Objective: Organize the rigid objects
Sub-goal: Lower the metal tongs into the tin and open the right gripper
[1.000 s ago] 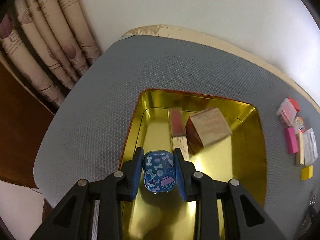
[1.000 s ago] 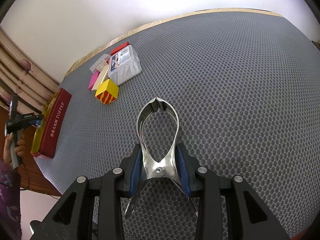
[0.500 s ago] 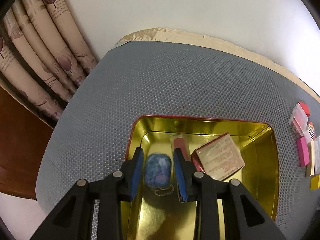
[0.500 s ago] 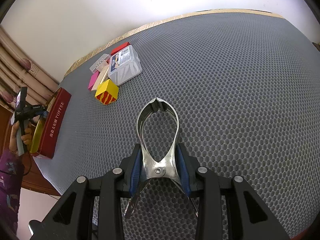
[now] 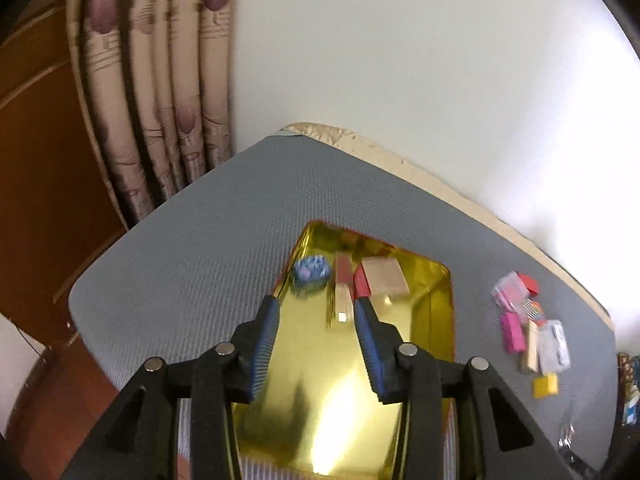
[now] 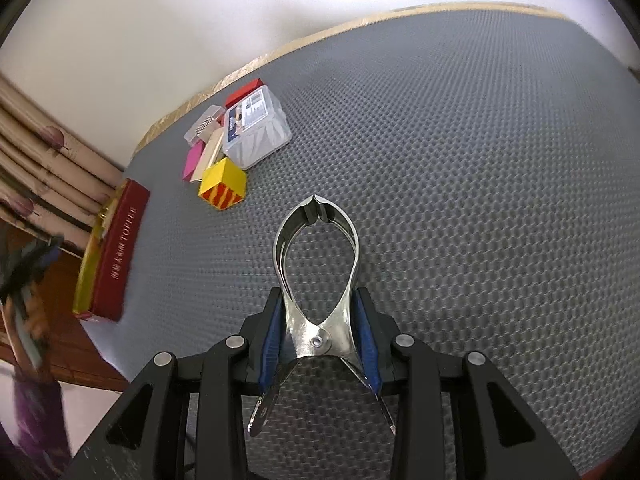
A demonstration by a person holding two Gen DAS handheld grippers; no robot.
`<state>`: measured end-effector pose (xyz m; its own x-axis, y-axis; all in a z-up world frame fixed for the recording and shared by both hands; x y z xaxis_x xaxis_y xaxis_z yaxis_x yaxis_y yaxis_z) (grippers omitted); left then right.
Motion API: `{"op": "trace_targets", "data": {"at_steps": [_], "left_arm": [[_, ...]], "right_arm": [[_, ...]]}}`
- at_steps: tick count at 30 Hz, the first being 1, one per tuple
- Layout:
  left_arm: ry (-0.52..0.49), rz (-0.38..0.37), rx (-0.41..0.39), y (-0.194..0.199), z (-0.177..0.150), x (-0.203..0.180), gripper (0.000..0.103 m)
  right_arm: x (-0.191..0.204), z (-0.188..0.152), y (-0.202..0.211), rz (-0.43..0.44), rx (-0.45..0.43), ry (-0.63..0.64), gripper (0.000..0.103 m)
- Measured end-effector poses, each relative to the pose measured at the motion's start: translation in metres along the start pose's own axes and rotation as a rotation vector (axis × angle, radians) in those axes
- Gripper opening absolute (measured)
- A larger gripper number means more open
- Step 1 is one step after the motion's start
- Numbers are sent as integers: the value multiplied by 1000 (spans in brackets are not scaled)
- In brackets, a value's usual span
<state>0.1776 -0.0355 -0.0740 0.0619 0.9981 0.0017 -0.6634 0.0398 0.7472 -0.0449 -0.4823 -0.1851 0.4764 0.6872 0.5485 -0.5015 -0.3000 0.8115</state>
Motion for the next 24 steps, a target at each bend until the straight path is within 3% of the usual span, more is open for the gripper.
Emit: {"op": "trace_targets", "data": {"at_steps": [5, 9, 18, 24], "left_arm": [[17, 13, -22, 38, -43, 8, 40], [1, 25, -5, 52, -74, 11, 40], [-56, 14, -39, 63, -93, -7, 40], [-51, 52, -89, 71, -89, 2, 40]], "right_arm": [[18, -10, -3, 74, 81, -65, 32], [54, -15, 1, 175, 144, -97, 32], [219, -25, -8, 380, 296, -13, 32], [314, -28, -55, 372, 326, 29, 32]]}}
Point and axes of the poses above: each gripper's, at about its wrist camera, not at the fingertips, and y roughly against the way its jaws point, x to its left, z to its top, the point moved 9 cm from there along -y, roughly the way its jaws point, and after that the axes turned 13 degrees about -y, right-handed, at the moved point
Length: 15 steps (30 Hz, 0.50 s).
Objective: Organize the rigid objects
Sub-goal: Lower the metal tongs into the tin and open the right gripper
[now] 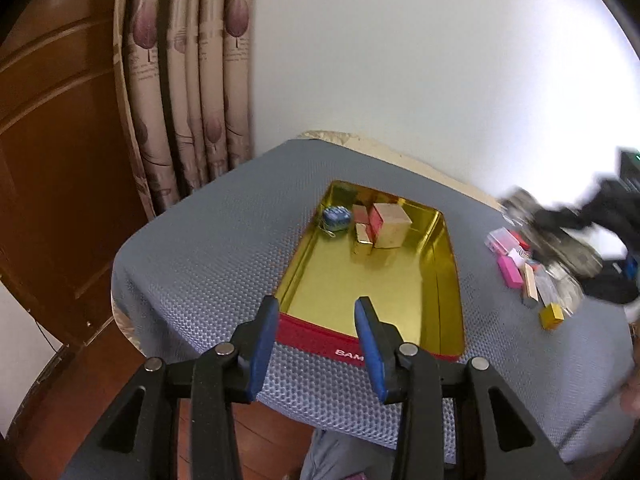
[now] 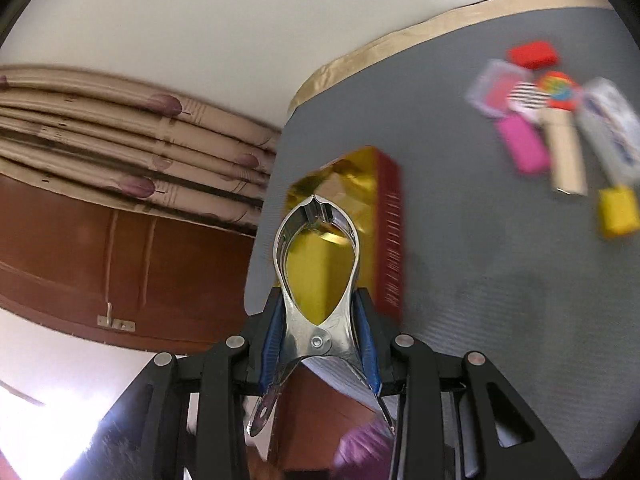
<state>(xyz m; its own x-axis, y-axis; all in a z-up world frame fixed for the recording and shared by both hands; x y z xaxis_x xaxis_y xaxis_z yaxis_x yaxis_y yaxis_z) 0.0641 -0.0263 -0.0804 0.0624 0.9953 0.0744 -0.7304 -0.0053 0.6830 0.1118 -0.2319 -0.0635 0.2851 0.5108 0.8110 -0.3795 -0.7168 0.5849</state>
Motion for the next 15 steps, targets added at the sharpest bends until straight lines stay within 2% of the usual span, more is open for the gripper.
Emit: {"op": "trace_targets", "data": {"at_steps": [3, 7, 9, 15], "left_arm": [[13, -10, 11, -4, -2, 4, 40], [15, -43, 39, -12, -5, 3, 40], [15, -52, 45, -14, -6, 2, 40], [21, -78, 60, -18, -8, 2, 40]], "right_arm": [[15, 13, -34, -23, 3, -24, 32], [10, 27, -67, -59, -12, -94, 32], [3, 38, -75, -79, -47, -116, 32], [-5, 53, -91, -119, -80, -151, 33]]}}
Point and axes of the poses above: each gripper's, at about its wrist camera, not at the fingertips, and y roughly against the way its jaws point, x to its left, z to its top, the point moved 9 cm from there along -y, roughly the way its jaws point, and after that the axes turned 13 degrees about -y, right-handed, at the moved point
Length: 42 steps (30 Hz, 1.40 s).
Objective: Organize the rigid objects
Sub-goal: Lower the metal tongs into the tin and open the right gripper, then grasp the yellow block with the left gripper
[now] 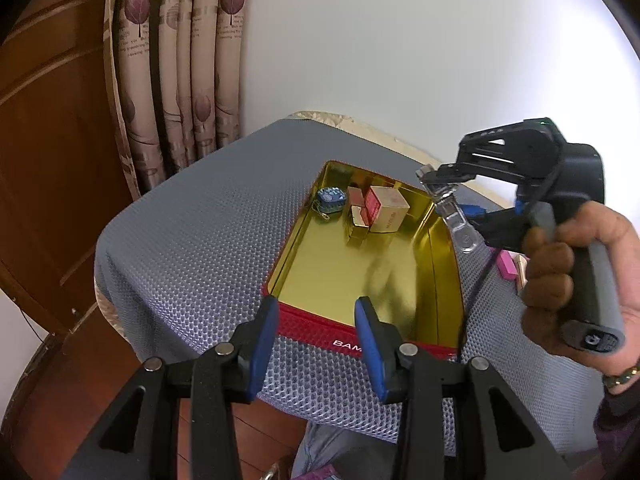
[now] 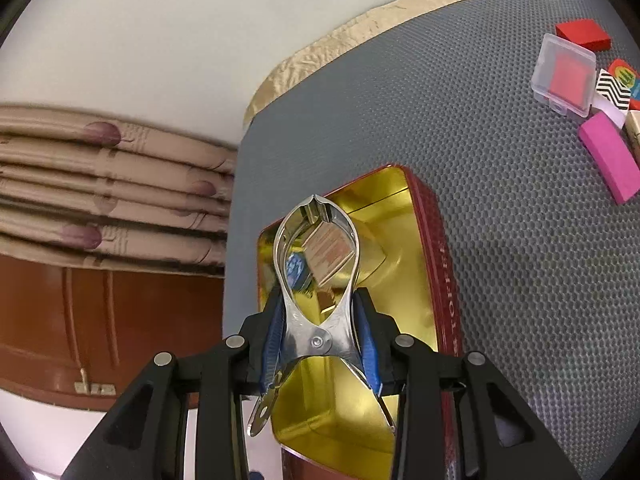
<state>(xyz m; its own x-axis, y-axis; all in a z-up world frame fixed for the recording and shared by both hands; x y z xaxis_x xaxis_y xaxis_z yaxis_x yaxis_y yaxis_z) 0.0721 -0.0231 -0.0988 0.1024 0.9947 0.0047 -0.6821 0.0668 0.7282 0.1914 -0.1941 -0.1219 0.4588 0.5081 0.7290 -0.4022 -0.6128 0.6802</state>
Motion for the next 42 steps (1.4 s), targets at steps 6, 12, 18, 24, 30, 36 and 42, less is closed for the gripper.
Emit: {"op": "trace_targets", "data": {"at_steps": [6, 12, 18, 24, 30, 36, 42], "left_arm": [[6, -15, 13, -2, -1, 0, 40], [-2, -13, 15, -2, -2, -2, 40], [-21, -5, 18, -3, -3, -4, 40], [-36, 6, 12, -2, -3, -6, 40], [-99, 14, 8, 0, -5, -22, 40], [-207, -21, 19, -2, -10, -59, 40], [-319, -166, 59, -6, -11, -132, 40]], "right_arm": [[-6, 13, -13, -10, -34, -61, 34], [-3, 19, -16, -15, -63, -62, 35], [3, 16, 11, 9, -95, 32, 35], [-36, -10, 65, 9, -147, 251, 36], [-151, 8, 155, -276, -434, 346, 38], [-261, 54, 247, -619, -648, 341, 40], [-327, 87, 288, -707, -712, 237, 54]]}}
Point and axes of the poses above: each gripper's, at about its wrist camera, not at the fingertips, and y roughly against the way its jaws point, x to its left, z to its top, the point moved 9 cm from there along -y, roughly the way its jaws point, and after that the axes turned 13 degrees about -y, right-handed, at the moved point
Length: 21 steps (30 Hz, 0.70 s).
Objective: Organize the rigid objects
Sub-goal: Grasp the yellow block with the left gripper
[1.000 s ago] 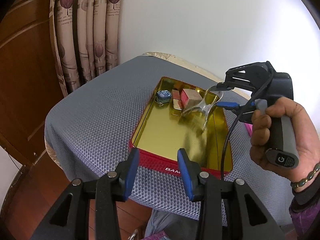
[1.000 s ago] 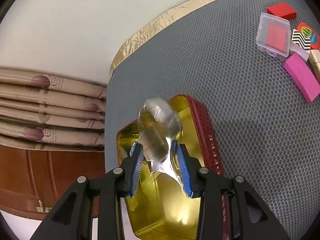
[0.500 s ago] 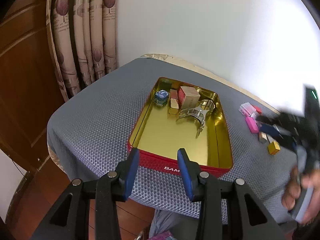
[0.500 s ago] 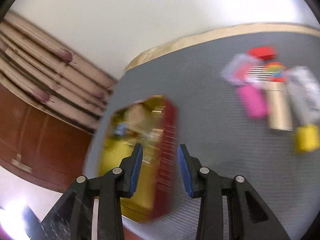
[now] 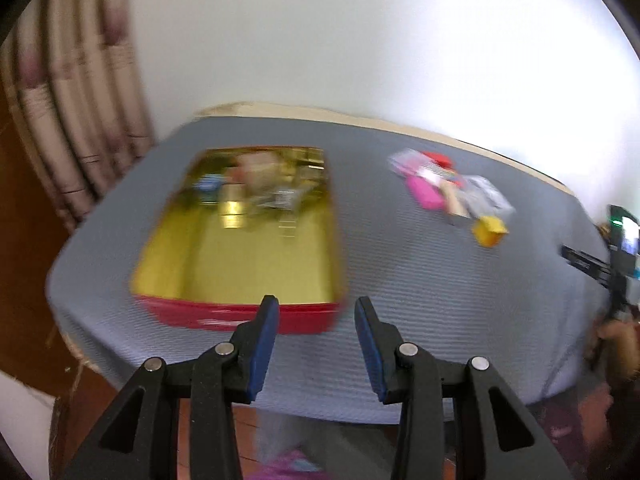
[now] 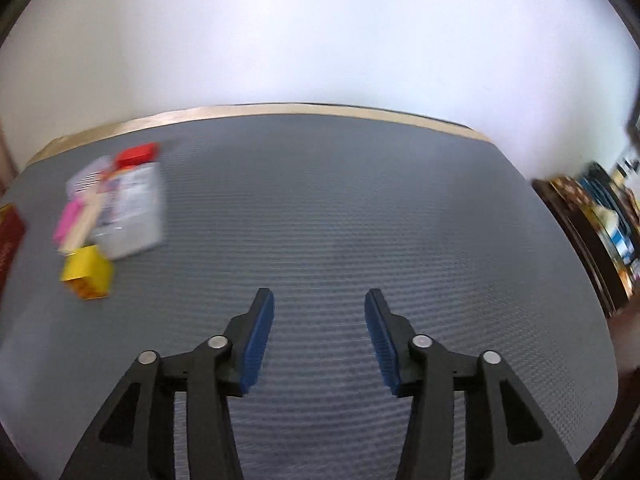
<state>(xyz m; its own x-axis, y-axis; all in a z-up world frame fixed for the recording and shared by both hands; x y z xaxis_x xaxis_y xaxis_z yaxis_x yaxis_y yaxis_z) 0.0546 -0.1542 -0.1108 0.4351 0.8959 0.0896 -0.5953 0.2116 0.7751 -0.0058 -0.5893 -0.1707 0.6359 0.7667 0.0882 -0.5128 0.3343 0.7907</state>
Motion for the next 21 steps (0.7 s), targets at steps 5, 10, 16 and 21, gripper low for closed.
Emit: {"op": "trace_targets", "data": {"at_steps": [5, 10, 16, 21], "left_arm": [[-65, -174, 88, -32, 27, -69, 40], [-93, -299, 164, -75, 61, -130, 40], [-99, -312, 209, -125, 107, -173, 40], [-110, -288, 287, -158, 118, -182, 40]], "right_arm": [[-22, 1, -17, 15, 24, -83, 73], [-26, 1, -31, 45, 80, -127, 78], [-20, 2, -35, 98, 87, -116, 85], [-12, 0, -32, 130, 95, -123, 89]]}}
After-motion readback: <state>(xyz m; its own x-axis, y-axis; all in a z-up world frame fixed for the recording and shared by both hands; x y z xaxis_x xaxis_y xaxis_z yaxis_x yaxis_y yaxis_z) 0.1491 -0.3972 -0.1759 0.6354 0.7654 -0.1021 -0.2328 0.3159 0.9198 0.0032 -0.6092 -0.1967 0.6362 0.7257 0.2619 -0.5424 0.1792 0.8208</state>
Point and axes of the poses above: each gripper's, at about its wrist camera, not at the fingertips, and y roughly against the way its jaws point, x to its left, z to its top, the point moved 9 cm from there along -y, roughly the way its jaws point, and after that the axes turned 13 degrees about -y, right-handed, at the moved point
